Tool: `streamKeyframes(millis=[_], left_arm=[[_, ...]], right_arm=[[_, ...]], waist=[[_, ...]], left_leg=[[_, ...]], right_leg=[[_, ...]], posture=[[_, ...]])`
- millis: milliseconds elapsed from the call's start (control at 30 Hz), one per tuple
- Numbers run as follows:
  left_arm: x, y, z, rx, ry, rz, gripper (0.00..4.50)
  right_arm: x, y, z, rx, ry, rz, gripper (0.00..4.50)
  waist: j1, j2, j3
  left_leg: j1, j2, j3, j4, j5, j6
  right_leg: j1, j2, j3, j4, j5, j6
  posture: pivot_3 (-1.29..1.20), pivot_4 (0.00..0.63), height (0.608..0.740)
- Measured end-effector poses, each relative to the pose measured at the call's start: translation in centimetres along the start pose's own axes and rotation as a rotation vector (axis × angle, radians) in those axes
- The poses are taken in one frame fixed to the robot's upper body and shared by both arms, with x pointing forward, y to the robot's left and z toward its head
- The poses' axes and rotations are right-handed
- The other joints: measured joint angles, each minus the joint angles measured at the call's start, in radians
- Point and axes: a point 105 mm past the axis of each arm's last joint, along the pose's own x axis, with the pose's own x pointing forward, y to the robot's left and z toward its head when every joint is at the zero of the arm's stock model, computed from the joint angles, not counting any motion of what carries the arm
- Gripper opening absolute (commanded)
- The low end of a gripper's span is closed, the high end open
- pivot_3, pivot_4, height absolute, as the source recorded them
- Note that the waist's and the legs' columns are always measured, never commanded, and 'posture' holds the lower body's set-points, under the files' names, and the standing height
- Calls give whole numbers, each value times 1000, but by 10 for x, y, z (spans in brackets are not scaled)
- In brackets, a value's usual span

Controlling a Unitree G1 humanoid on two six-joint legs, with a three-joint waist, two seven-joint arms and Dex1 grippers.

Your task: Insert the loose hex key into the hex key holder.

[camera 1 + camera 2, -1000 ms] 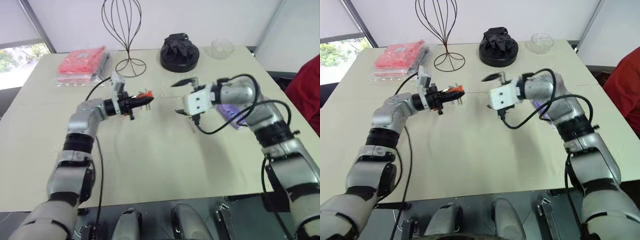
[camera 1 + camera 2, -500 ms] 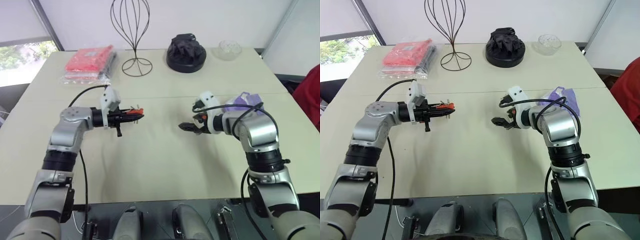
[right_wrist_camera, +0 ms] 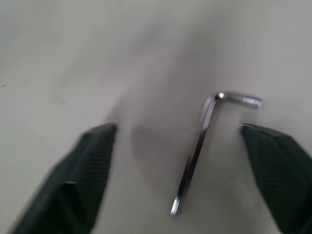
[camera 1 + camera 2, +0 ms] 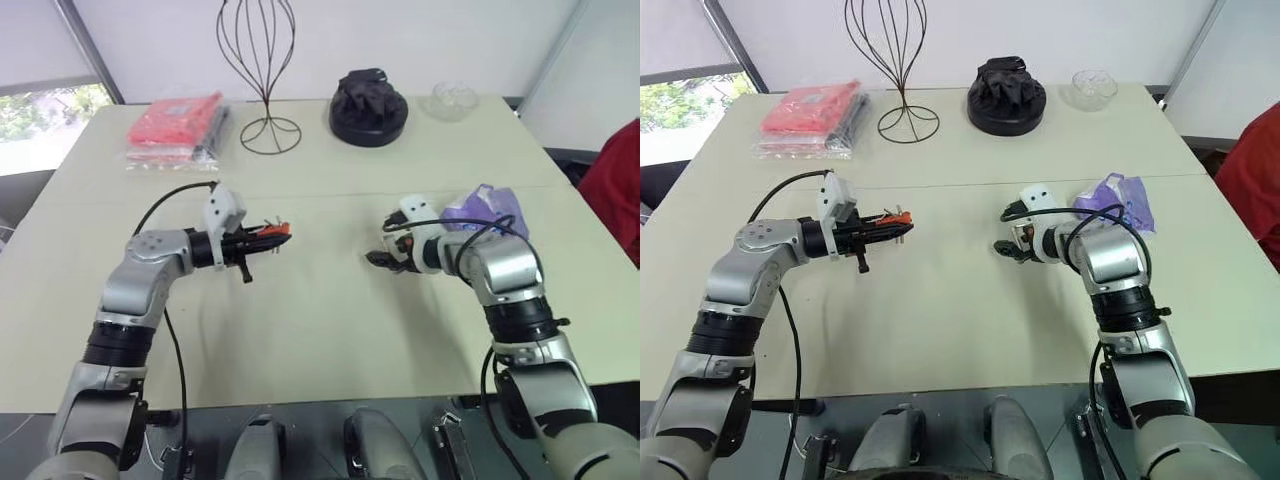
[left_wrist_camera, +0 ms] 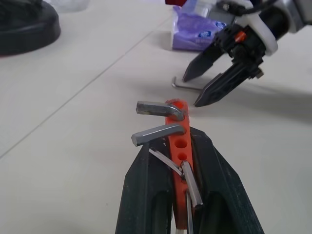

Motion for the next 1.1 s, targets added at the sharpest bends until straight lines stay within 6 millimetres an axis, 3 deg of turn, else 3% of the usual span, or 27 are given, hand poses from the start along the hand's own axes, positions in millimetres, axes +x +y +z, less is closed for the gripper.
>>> streamKeyframes(millis=[167,400,500,533,567,667,767,933,1000,1100], left_arm=[[1,1,1,-3,-13,16,0],[-2,-3,-8,-26,-8,35,0],[-4,-8,-4,-74,-23,-11,0],[-5,-10,0,-107,-42,-34,0],[-7,-11,2,-137,-53,-49,0],[-9,-6,16,-204,-76,-101,0],[-4,4,38,-194,-104,-152,0],[10,10,50,-213,-120,-236,0],[23,10,64,-188,-142,-276,0],[33,10,78,-149,-172,-312,0]], right_arm=[[10,3,4,-53,-7,-6,48],[14,2,5,-28,-21,-10,48],[20,-10,24,80,-160,-48,48],[15,-16,41,96,-261,-63,48],[7,-21,61,91,-364,-74,48],[-51,-24,134,61,-752,-42,48],[-103,-7,173,33,-1013,43,48],[-113,20,173,95,-1080,187,48],[-120,42,179,95,-1114,276,48],[-125,56,183,88,-1135,323,48]], waist=[[-25,-3,-3],[-25,-6,-7],[-25,-3,-5],[-23,0,-3],[-22,2,-1],[-12,3,1],[0,3,1],[4,4,1],[3,4,1],[1,4,1]], left_leg=[[3,1,-1,-2,0,1],[4,2,-2,-2,-1,1],[2,1,-1,-2,0,1],[-1,1,-1,-2,0,0],[-3,1,-1,-2,0,0],[-6,1,-2,-2,0,0],[-6,1,-2,-2,0,0],[-4,0,-1,-1,0,0],[-4,0,-1,-2,0,0],[-4,0,-1,-2,0,0]], right_leg=[[1,2,0,1,0,0],[3,1,0,1,0,0],[1,1,1,1,0,0],[-2,1,1,1,0,0],[-4,0,1,1,0,0],[-5,0,-1,1,0,0],[-4,0,-2,0,0,0],[-4,0,-1,0,0,0],[-4,0,-1,0,0,0],[-4,0,-1,0,0,0]], posture=[[0,150,740],[0,150,740],[0,150,740],[0,150,740],[0,150,740],[0,150,740],[0,150,740],[0,150,740],[0,150,740],[0,150,740]])
